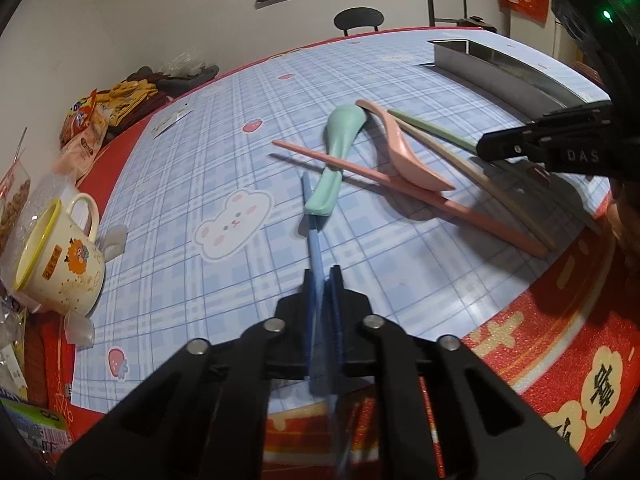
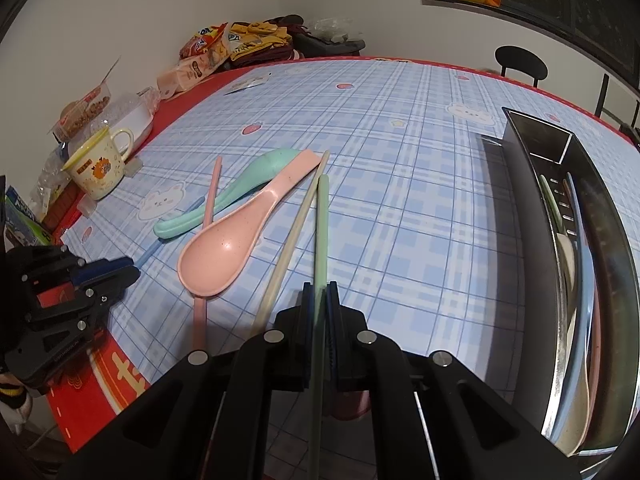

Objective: Organize utensils
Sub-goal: 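Close the right tool on the green chopstick while the left tool holds the blue chopstick, then lift both chopsticks and carry them over the steel basket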

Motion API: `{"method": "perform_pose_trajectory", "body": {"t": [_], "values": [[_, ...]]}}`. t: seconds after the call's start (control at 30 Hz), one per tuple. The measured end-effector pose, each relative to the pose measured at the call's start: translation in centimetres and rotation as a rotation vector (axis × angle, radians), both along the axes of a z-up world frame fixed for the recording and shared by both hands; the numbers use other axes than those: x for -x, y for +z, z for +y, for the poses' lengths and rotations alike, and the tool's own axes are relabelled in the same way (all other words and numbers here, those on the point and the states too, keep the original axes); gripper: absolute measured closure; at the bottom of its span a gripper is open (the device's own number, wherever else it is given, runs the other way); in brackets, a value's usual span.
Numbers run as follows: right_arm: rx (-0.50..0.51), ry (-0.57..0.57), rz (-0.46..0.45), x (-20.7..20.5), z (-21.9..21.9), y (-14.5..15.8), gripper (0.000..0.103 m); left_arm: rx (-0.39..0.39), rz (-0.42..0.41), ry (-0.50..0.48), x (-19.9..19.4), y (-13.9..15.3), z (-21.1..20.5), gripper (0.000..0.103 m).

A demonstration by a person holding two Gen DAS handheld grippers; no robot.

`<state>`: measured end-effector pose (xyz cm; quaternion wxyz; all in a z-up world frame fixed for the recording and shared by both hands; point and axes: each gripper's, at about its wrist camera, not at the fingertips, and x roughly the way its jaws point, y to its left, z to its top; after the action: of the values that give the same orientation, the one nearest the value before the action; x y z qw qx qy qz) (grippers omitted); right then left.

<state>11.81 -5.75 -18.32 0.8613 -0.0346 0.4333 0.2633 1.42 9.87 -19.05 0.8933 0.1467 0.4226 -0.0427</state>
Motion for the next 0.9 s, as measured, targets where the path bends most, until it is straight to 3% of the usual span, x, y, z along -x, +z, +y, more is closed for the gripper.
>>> {"method": "perform_pose_trajectory", "body": {"t": [0.27, 0.47, 0.57, 0.9], "values": [[0.02, 0.01, -0.007, 0.0, 0.1, 0.0, 0.096, 0.082, 0.005, 0.029, -0.1, 0.3, 1.3, 0.093], [0.003, 0.003, -0.009, -0.1, 0.0, 0.0, 0.096, 0.295, -0.032, 0.162, 0.1, 1.1, 5.8, 0.093], [-0.02, -0.005, -0.048, 0.4, -0.5, 0.5, 0.097, 0.352, -0.076, 0.195, 0.7, 1.6, 6.8, 0.093], [-0.084, -0.048, -0.099, 0.9, -2.0, 1.5, 0.097, 0.437, -0.126, 0.235, 1.5, 2.2, 8.4, 0.093]]}}
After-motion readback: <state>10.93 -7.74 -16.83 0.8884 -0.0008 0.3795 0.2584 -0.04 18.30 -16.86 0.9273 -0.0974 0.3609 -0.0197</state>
